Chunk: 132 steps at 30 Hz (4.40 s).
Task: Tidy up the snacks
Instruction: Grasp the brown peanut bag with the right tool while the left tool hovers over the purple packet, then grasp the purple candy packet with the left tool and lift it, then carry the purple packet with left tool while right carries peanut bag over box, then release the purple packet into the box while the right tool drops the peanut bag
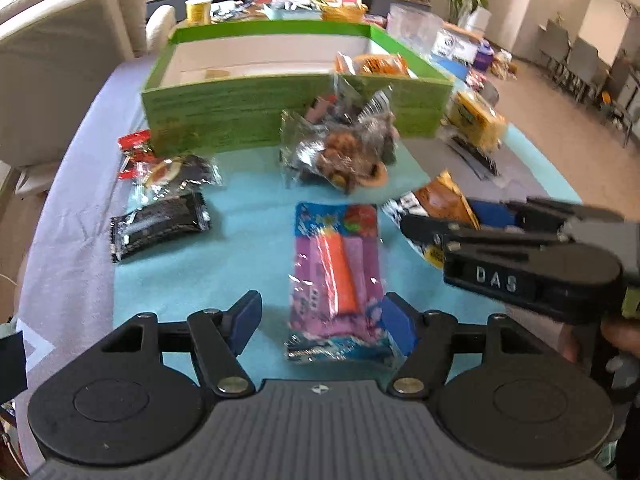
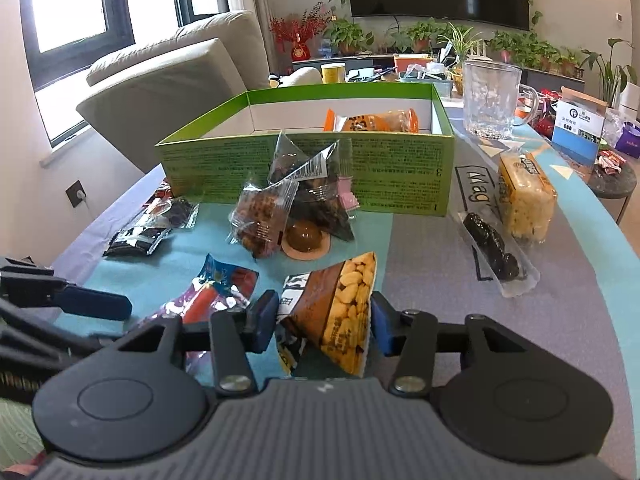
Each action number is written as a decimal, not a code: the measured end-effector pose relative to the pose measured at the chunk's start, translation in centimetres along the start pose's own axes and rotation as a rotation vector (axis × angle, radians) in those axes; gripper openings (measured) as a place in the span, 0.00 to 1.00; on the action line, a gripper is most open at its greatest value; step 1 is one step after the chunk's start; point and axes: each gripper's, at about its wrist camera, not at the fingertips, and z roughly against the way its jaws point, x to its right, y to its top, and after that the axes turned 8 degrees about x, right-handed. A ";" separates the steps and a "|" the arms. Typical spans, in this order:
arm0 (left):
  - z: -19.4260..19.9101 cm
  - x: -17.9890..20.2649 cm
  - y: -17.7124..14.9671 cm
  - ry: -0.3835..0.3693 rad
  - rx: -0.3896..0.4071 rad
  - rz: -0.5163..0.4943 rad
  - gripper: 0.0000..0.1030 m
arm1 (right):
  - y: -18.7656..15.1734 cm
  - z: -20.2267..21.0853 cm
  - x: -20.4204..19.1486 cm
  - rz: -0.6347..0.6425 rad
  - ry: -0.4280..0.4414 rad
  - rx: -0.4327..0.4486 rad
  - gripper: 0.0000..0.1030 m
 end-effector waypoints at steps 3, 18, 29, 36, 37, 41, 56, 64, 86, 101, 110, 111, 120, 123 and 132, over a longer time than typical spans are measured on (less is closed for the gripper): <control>-0.3 0.9 -0.3 0.012 0.005 -0.068 0.66 | 0.0 0.0 0.0 -0.001 0.000 -0.001 0.46; -0.9 2.0 0.1 0.012 -0.003 -0.121 0.64 | 0.1 -0.1 0.1 -0.003 0.004 0.001 0.46; 2.0 1.1 1.8 0.005 0.155 -0.114 0.47 | 0.2 0.8 0.3 -0.015 0.006 0.041 0.45; 3.1 0.4 3.6 0.028 0.229 -0.113 0.48 | 1.7 1.7 0.2 -0.008 0.005 0.115 0.45; 3.2 0.3 3.8 0.035 0.242 -0.108 0.48 | 2.1 1.9 0.3 -0.008 0.006 0.129 0.45; 3.5 -0.5 5.0 0.060 0.279 -0.088 0.48 | 3.2 2.0 0.1 0.014 0.005 0.165 0.45; 2.6 -2.1 4.9 0.076 0.247 -0.054 0.48 | 0.7 -0.2 0.2 0.155 -0.055 0.040 0.46; 2.5 -2.4 4.9 0.081 0.240 -0.042 0.48 | 0.3 -1.2 -0.3 0.135 -0.081 0.012 0.46; 3.2 -2.4 4.9 0.072 0.267 -0.011 0.49 | 2.1 0.7 1.1 -0.055 -0.047 0.107 0.43; 1.8 -2.4 9.7 0.063 0.379 0.040 0.49 | 9.5 0.0 2.4 -0.138 -0.001 0.340 0.43; -1.8 -5.0 13.0 0.113 0.372 0.073 0.49 | 10.3 -3.2 3.3 -0.167 -0.018 0.311 0.43; -2.3 -5.2 13.3 0.115 0.367 0.074 0.49 | 10.5 -3.7 3.5 -0.170 -0.021 0.308 0.43; -6.7 -7.0 14.1 0.133 0.294 0.072 0.50 | 10.9 -8.2 3.1 -0.148 -0.042 0.253 0.43; -7.9 -7.4 13.9 0.136 0.258 0.059 0.52 | 10.6 -9.7 2.9 -0.132 -0.054 0.223 0.43; -7.8 -7.3 12.6 0.144 0.221 0.070 0.54 | 8.8 -8.4 2.3 -0.056 -0.090 0.213 0.43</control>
